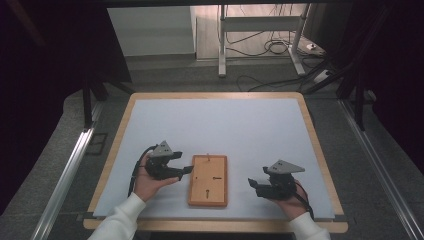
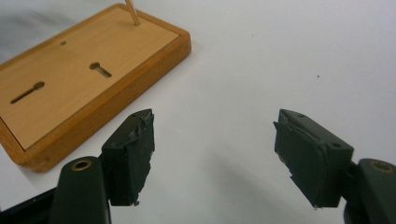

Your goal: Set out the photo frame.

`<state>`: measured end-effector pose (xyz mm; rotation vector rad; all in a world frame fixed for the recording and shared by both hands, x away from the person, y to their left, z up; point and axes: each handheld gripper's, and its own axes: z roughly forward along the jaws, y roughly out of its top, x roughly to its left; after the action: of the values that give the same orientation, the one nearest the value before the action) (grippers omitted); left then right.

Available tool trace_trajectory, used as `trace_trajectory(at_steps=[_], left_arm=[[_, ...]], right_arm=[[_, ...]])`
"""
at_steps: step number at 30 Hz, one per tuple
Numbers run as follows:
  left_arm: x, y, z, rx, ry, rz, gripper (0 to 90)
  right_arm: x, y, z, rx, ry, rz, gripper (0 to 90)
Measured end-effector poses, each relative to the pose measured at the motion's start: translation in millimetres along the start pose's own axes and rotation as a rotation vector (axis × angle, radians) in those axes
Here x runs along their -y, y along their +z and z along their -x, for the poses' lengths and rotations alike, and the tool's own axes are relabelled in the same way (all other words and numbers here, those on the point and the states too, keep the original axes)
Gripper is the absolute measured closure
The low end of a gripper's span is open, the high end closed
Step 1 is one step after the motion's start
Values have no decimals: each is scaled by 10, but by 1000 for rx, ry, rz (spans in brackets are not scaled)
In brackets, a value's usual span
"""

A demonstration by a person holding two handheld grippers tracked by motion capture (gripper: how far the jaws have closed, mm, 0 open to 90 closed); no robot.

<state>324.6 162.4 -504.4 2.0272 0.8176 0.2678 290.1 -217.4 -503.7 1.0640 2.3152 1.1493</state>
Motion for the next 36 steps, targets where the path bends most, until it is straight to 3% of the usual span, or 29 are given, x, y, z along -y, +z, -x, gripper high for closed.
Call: trace_trajectory(at_steps=[7,10,16,22,30,36], left_arm=[[-153,211,3,42,50,-9,305],[-186,299,-11,52,47,-17,331],[-273,487,14,70,84,-35,369],[-318,666,55,83,113,-58,453],[-326,714,72,73,137,-63,599],[-315,732,56,77,139,-70,682]], right_arm=[[-17,6,-13,2,6,-10,296],[11,5,-9,4,6,-17,295],[48,-72,21,30,18,-5,295],[61,-78,16,40,17,-9,294],[67,-68,2,39,8,-13,293],[58,-90,4,70,15,17,303]])
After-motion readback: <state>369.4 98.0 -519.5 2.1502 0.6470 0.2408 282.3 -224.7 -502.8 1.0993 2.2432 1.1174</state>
